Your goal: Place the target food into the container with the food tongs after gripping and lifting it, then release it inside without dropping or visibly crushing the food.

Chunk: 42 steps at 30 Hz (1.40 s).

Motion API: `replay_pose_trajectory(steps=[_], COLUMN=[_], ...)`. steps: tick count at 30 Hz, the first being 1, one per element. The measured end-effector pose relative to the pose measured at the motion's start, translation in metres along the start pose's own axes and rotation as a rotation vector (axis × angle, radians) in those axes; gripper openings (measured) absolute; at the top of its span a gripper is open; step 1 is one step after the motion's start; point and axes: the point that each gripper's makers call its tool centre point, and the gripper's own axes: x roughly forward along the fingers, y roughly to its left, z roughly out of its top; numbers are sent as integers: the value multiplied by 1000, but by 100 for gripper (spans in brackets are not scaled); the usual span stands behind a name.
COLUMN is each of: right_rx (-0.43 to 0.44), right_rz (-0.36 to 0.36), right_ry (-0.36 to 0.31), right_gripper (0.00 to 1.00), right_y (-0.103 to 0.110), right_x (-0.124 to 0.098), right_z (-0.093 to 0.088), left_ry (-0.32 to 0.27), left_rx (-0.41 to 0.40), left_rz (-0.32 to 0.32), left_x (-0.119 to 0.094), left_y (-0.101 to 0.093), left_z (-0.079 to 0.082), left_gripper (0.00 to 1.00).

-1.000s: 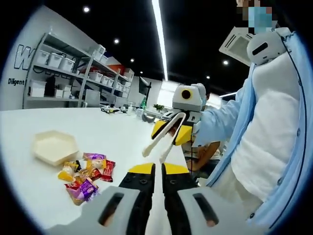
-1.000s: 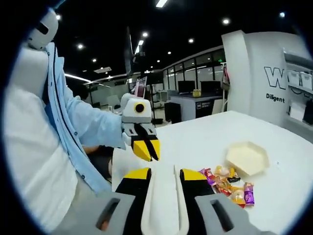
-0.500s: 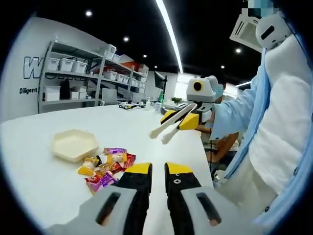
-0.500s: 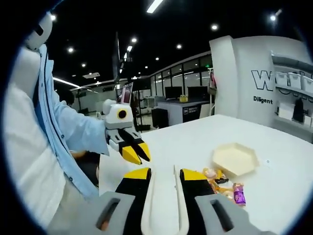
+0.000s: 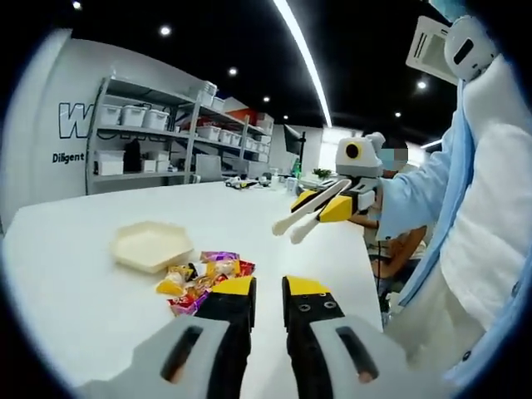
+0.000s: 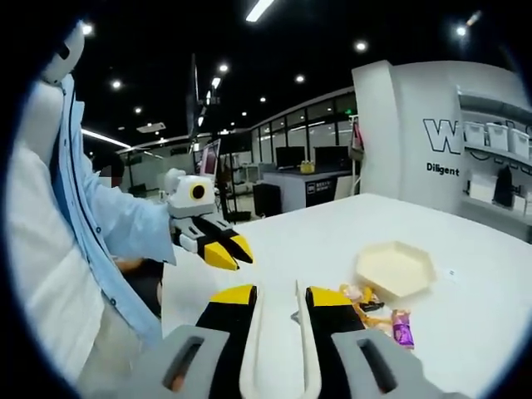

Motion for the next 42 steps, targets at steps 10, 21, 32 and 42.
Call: replay_pose_trajectory(steps=[10,21,32,42], right_rx=[9,20,28,22], right_rz=[-16,-39,-44,-75], right_ry=[13,32,39,61], right_gripper=[17,17,17,17], right_y=[-8,-18,-25,-43], right_x=[2,4,3,-8], right_z=[-7,-19,-22,-31], left_ry=[4,50,28,50], left_rx=[18,54,25,54], left_rz=[60,113,189,183], left_x=[-1,-4,-21,-38], left_y=[4,12,25,16], left_z=[-2,-11,-5,-2], left_gripper=[15,19,39,56])
